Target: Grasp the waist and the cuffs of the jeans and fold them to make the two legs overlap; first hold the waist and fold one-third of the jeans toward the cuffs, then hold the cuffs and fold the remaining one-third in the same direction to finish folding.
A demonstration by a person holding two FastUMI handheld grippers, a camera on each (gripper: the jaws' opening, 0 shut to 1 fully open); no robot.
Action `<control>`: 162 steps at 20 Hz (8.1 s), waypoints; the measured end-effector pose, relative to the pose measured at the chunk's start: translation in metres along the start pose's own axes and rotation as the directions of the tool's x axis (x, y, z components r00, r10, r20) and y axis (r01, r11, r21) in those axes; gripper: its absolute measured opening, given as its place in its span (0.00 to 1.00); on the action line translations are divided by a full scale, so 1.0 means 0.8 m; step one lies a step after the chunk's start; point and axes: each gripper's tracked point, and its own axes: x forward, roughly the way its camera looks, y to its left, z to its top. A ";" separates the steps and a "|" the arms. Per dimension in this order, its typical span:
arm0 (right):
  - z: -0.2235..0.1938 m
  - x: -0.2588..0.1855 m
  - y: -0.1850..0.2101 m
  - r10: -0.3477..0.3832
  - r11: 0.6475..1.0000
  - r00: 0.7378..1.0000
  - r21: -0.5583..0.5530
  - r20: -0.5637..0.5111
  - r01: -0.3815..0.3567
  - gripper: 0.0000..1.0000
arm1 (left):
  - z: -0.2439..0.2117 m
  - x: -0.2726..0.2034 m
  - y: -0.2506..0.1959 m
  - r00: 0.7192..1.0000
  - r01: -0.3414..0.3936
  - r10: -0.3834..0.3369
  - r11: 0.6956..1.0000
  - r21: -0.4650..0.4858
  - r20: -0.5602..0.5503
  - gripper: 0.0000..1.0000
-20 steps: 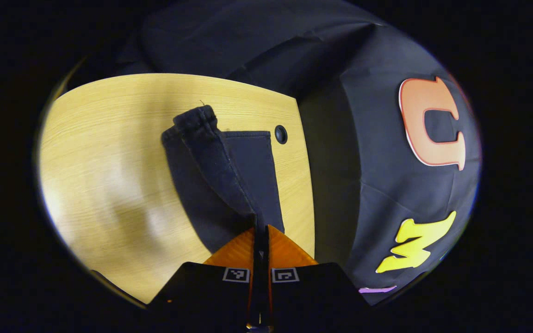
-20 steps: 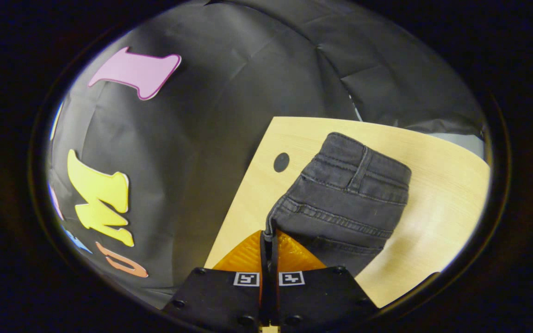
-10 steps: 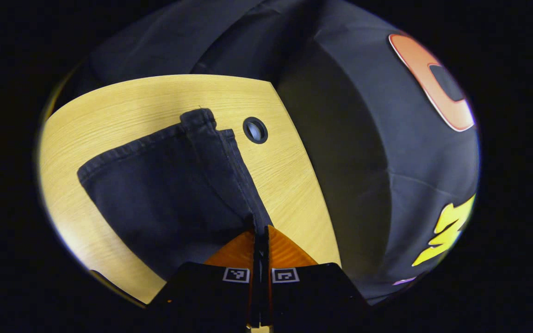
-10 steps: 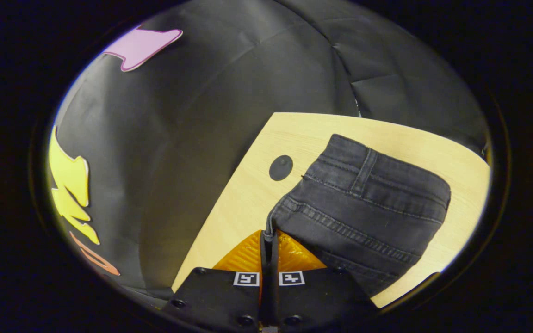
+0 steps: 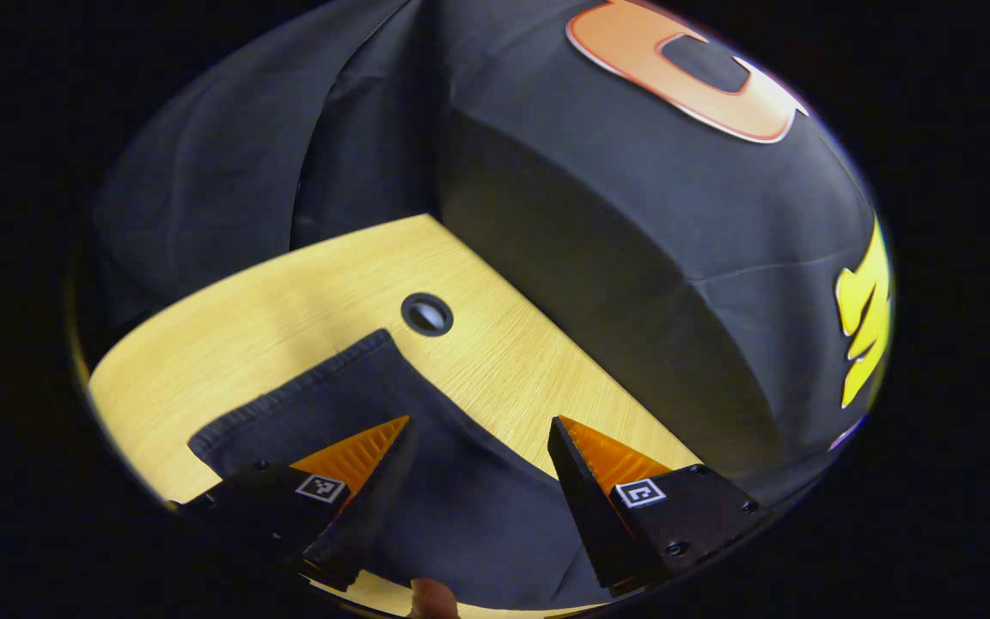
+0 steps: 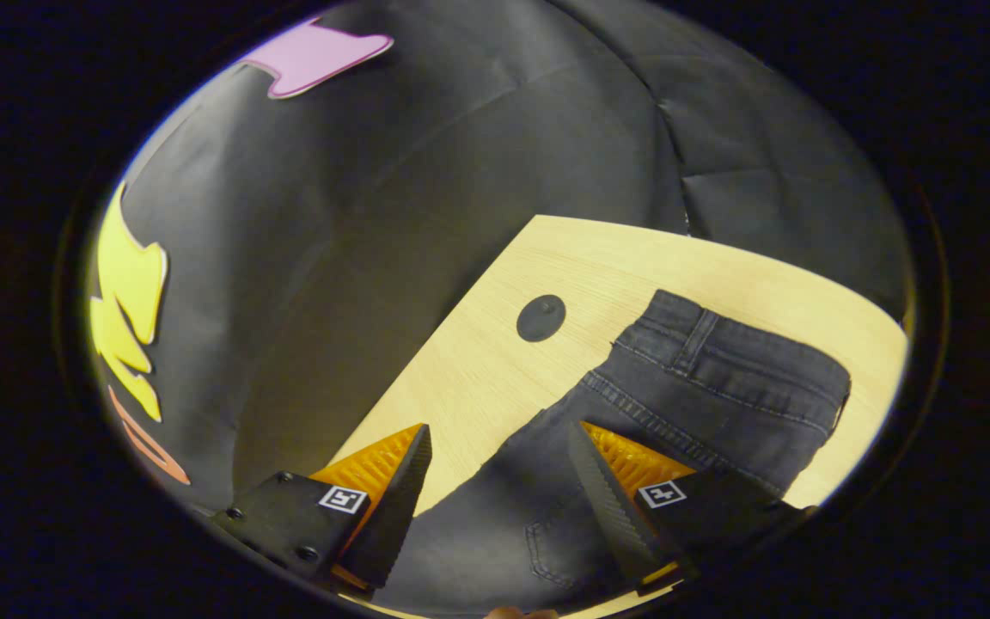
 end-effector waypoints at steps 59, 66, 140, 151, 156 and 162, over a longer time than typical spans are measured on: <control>-0.127 -0.163 0.136 0.312 0.698 0.946 -0.697 0.088 -0.166 0.00 | 0.037 -0.379 -0.090 0.846 0.096 -0.305 0.894 0.438 0.437 0.98; -0.192 -0.168 0.151 0.360 0.571 0.929 -0.766 -0.088 -0.294 0.00 | 0.043 -0.393 -0.036 0.857 0.044 -0.240 0.916 0.400 0.457 0.99; 0.203 -0.376 0.143 0.377 0.704 0.859 -0.710 0.346 -0.023 1.00 | 0.023 -0.131 -0.072 0.936 0.263 -0.231 0.960 -0.095 0.265 0.04; 0.263 -0.423 0.045 0.328 0.756 0.849 -0.654 0.414 0.027 0.97 | -0.087 -0.207 -0.299 0.867 0.306 -0.441 0.838 0.452 0.231 0.04; 0.293 -0.435 -0.008 0.285 0.790 0.854 -0.611 0.435 0.048 1.00 | -0.188 -0.206 -0.361 0.876 0.333 -0.462 0.790 0.514 0.142 0.04; 0.323 -0.449 -0.057 0.250 0.808 0.855 -0.585 0.454 0.075 1.00 | -0.293 -0.181 -0.377 0.907 0.309 -0.420 0.713 0.629 0.032 0.04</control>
